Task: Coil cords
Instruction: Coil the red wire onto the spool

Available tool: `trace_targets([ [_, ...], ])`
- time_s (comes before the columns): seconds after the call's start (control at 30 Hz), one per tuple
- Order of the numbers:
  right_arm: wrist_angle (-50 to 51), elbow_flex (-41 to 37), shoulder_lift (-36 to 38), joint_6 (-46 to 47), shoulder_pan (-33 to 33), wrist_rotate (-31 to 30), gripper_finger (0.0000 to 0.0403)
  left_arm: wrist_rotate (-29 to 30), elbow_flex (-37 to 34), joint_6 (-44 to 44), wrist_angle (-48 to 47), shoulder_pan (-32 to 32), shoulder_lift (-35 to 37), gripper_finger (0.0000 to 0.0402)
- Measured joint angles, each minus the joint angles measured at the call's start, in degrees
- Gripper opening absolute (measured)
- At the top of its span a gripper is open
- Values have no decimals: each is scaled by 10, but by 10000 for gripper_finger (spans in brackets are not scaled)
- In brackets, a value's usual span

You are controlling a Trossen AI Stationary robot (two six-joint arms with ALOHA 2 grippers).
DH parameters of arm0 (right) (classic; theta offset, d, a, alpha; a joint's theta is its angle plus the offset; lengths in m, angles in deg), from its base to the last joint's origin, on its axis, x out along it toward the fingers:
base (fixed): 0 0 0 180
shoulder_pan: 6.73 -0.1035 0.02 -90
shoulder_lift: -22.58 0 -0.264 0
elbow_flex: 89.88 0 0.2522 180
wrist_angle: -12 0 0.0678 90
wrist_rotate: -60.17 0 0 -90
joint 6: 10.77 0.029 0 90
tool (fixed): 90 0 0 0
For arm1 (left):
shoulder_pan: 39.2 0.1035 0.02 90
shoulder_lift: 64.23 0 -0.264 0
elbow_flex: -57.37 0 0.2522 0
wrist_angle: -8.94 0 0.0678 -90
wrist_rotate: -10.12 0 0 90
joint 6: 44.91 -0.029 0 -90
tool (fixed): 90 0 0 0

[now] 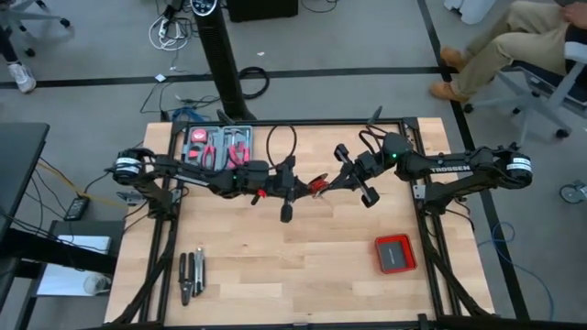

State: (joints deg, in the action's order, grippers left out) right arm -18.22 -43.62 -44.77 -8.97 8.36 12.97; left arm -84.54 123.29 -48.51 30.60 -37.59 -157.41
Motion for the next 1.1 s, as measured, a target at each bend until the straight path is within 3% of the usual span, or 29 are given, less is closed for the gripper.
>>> trace_targets([
  [0.23,2,0,0,-9,0,-14,1,0,0,41,76,2,-48,58],
  [0.4,3,0,0,-10,0,-14,1,-18,0,47,78,3,-59,92],
  [0.97,3,0,0,-14,0,-12,2,-113,0,37,76,13,-59,96],
  [1.1,2,0,0,-5,-1,-7,2,-89,0,34,60,21,-56,96],
])
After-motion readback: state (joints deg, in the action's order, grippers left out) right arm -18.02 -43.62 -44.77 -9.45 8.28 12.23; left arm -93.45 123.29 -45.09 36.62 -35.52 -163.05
